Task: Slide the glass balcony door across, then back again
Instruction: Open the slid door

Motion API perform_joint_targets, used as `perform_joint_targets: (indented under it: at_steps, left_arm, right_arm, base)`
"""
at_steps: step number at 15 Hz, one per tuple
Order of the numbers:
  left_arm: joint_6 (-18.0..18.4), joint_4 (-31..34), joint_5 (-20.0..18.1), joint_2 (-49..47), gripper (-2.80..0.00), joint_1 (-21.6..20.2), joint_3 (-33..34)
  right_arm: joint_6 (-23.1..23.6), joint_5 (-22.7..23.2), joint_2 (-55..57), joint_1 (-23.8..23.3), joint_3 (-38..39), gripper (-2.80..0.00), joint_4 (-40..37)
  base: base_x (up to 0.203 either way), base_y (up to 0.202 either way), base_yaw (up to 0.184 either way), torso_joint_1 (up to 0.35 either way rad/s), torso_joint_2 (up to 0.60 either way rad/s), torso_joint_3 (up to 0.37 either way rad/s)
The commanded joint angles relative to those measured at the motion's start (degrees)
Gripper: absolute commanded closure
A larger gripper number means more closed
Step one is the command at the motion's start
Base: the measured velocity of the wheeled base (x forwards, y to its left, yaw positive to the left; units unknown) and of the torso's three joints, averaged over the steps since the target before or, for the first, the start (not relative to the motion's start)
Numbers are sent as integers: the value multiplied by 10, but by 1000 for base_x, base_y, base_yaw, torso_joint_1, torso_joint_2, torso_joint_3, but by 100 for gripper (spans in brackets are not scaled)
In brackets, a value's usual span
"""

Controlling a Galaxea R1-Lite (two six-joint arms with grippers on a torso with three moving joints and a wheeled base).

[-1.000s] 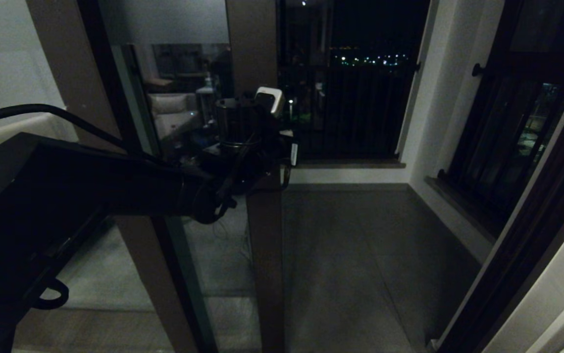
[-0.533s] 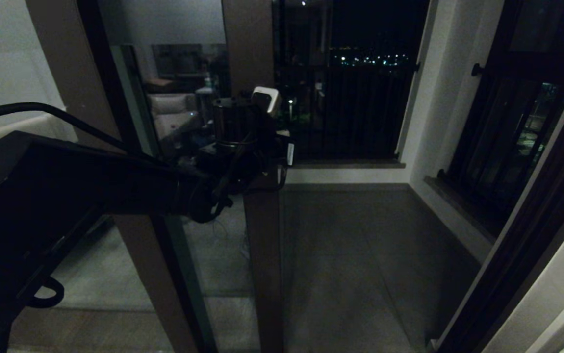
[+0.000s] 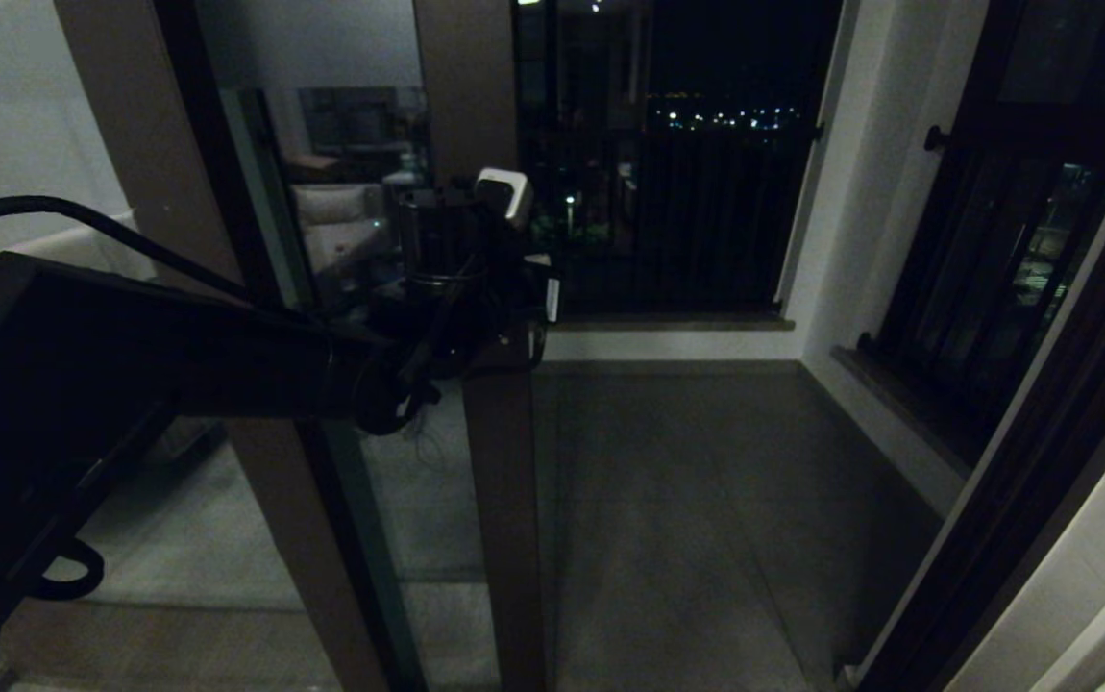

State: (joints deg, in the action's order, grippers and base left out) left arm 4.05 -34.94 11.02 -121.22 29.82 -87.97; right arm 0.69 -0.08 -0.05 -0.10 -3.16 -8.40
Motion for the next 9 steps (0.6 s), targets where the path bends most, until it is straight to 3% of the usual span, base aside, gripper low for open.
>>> perform_joint_targets:
  at_steps: [1, 4, 9]
  left_arm:
    - [0, -1, 0, 6, 0, -4, 6]
    - [0, -2, 0, 11, 0, -12, 23]
    - [4, -67, -2, 11, 0, -28, 57]
  right_arm:
    - [0, 0, 0, 0, 0, 0, 0]
    - [0, 0, 0, 0, 0, 0, 0]
    - [0, 0, 0, 0, 0, 0, 0]
  base:
    - [0, 0, 0, 0, 0, 0]
    - [0, 0, 0, 0, 0, 0]
    - [0, 0, 0, 0, 0, 0]
